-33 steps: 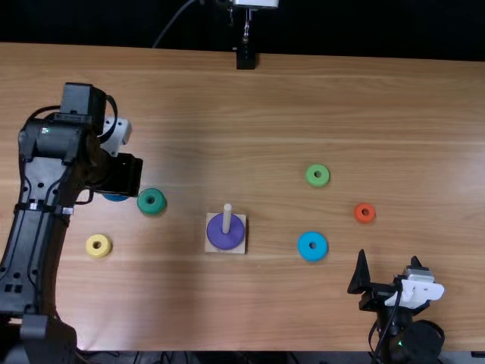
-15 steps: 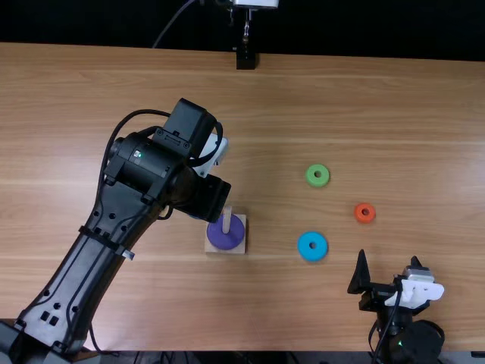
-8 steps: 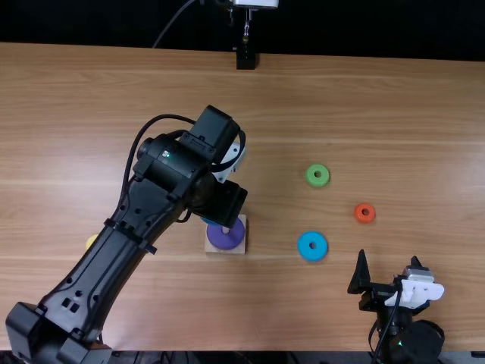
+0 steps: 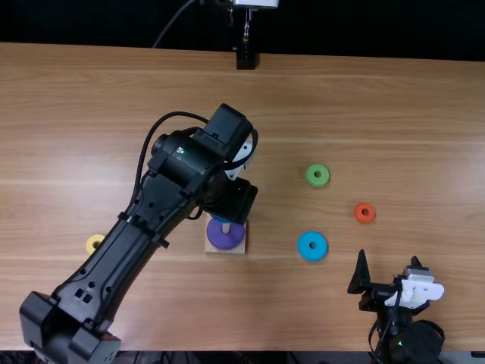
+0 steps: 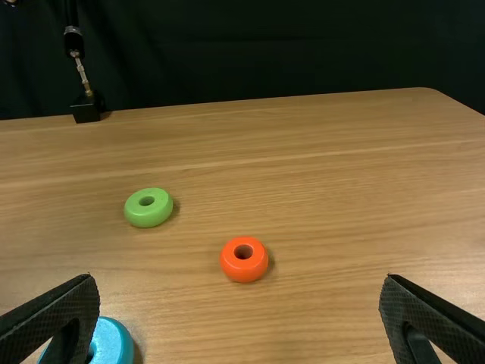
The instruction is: Build the Hanoi tower: stack the rings onto the peg from bottom to top in this color order: purple, dark blue, light blue, dark green, light green, yellow, orange.
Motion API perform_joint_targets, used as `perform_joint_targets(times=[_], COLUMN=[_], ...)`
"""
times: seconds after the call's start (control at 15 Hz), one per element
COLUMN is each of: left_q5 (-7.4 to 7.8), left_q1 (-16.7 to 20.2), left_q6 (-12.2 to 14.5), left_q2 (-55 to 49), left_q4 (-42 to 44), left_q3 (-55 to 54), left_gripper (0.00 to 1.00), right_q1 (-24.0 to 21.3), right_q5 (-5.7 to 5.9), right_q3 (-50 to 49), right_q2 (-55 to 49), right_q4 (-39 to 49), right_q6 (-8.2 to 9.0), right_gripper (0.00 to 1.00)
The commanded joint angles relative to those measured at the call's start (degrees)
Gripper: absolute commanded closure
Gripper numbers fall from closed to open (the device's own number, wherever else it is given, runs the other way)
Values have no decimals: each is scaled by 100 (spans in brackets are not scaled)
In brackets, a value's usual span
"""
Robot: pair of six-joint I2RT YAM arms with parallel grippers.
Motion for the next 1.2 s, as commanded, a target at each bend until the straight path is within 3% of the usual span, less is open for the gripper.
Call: perform_joint_targets(times=[0.0,0.27,0.33,0.4,0.47,0.53,1.13], left_q5=[20,9,9,9,9,9,-1], left_q1=[-78,-78,-69,-69,-69,-60,19], left_q6=[-53,-53,-53,-53,-53,-53,-42], left_q2=[86,86,86,86,86,86,42], left_q4=[-3,-14,-25,-46,-98,-109,-183], left_q3=[204,204,195,195,177,160,186], left_gripper=[90,86,74,50,16,0,0], right_q1=[-61,-61,-61,-61,-61,-61,-61], right_q5=[55,55,55,55,55,55,55], right_q3=[-366,-366,-366,-366,-366,-366,-366], right_q2=[-73,-73,-73,-73,-73,-73,-73], right_q4=[-420,-420,-420,-420,-420,-420,-420], right_q6=[-20,-20,-20,-20,-20,-20,-20], right_gripper=[0,0,0,0,0,0,0])
